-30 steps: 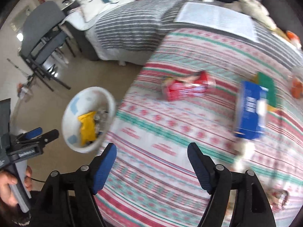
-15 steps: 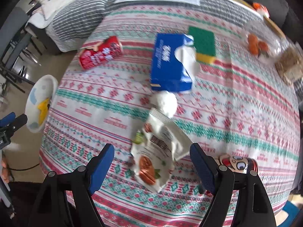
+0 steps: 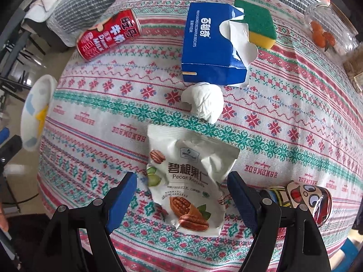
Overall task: Collect trash
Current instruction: 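Grasp the white snack bag with the right tool, then grasp the blue tissue box with the left tool while right tool holds the snack bag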
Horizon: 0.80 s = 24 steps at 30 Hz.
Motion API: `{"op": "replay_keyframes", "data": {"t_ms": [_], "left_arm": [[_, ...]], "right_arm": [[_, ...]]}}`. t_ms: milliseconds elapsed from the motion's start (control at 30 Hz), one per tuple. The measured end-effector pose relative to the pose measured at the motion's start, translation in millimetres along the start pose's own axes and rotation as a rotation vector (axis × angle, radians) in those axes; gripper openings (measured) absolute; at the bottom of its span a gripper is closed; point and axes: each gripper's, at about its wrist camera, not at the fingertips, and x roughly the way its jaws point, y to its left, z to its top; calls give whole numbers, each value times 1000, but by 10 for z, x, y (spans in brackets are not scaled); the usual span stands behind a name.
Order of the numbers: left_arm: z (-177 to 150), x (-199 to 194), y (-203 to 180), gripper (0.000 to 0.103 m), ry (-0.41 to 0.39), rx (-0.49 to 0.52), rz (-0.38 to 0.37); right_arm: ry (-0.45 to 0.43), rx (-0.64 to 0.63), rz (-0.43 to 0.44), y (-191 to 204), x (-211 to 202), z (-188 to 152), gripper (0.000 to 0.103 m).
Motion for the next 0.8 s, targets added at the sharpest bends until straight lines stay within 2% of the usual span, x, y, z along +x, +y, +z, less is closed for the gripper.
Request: {"op": "replay_keyframes", "data": {"t_ms": [100, 200, 300, 400, 633, 800], "left_arm": [[-13, 10, 32, 102, 6, -9, 9], [-8, 6, 67, 102, 6, -20, 8], [0, 5, 71, 102, 5, -26, 9], [23, -37, 65, 102, -14, -49, -3], [137, -97, -59, 102, -55, -83, -52], [228, -47, -424, 102, -47, -46, -90]], "right_arm": [[-3, -11, -11, 21, 38, -1, 81], [4, -15, -12, -20, 72, -1, 58], [-17, -23, -9, -82, 73, -9, 43], [-52, -21, 32, -183, -35, -21, 16], [-160, 27, 91, -465, -325, -64, 14], [-255, 95, 125, -743, -588, -118, 13]]}}
